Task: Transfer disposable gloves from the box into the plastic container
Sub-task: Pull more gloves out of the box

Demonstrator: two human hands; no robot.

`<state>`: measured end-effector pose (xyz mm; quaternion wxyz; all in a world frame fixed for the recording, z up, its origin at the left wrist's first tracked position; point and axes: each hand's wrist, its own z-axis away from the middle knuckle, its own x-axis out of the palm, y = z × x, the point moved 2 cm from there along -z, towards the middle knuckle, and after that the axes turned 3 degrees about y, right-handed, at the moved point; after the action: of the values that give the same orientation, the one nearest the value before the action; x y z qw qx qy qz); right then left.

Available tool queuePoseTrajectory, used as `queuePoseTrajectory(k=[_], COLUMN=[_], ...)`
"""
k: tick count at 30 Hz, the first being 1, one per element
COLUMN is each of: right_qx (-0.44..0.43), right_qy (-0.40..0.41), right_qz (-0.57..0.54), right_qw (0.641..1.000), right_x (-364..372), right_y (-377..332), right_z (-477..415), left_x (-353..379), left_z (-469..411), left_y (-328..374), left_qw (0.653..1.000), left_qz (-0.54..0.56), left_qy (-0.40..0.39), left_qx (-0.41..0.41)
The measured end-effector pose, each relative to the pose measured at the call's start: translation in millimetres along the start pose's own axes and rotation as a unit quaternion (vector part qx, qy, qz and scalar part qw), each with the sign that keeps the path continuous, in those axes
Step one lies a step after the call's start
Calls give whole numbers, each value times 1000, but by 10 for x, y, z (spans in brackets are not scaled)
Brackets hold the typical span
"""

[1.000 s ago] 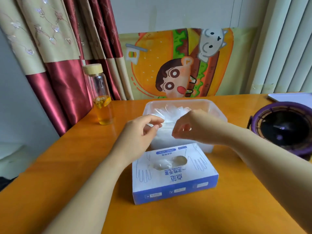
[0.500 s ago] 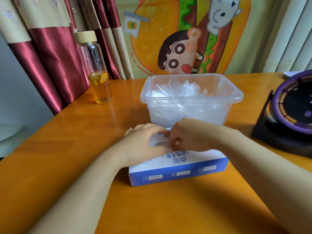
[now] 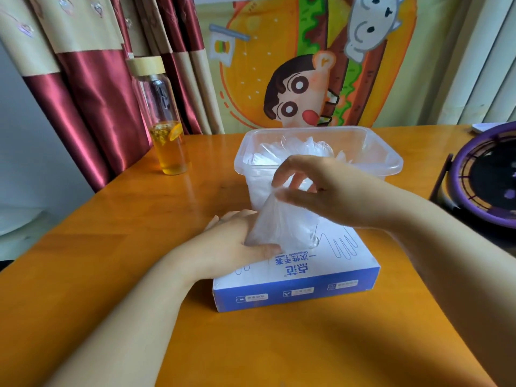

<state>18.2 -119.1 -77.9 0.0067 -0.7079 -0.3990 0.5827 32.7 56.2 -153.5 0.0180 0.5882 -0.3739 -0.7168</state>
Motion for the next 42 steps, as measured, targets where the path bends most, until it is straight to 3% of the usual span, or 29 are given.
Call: queuePoseTrajectory(k=[3, 5, 11, 15, 19, 21, 26, 29, 32, 38, 42], right_qx=[18, 11, 18, 28, 29, 31, 32, 52, 74, 72, 71], right_qy=[-33, -7, 204, 186, 202, 194, 113, 29, 16, 102, 125], right_qz=[13, 35, 7, 31, 7, -28, -98, -158, -93, -84, -100], right_qw=[999, 999, 979, 982, 979, 980, 988, 986, 993, 989, 985], right_x=[15, -4, -241, -210, -222, -204, -63, -77, -82, -206, -274], right_y=[77, 69, -15, 28, 43, 47, 30, 45, 84, 79, 114], right_z=[28, 38, 17, 6, 23, 21, 19, 65, 86, 55, 62], left_x=[-3, -6, 5, -70, -293, -339, -248, -254, -251, -274, -270], left_z=[10, 13, 49, 109, 222, 259, 210, 206, 195, 162, 146], left_y=[-8, -5, 38, 136, 219, 278, 488, 475, 378, 266, 157], left_qw=[1000, 1000, 1000, 999, 972, 955, 925, 898, 897, 867, 805], left_qz=[-5, -13, -13, 29, 127, 122, 74, 102, 178, 349, 464], left_qy=[17, 14, -1, 29, 196, 269, 345, 405, 397, 355, 369], left_qx=[-8, -5, -13, -1, 4, 30, 141, 137, 74, 17, -33])
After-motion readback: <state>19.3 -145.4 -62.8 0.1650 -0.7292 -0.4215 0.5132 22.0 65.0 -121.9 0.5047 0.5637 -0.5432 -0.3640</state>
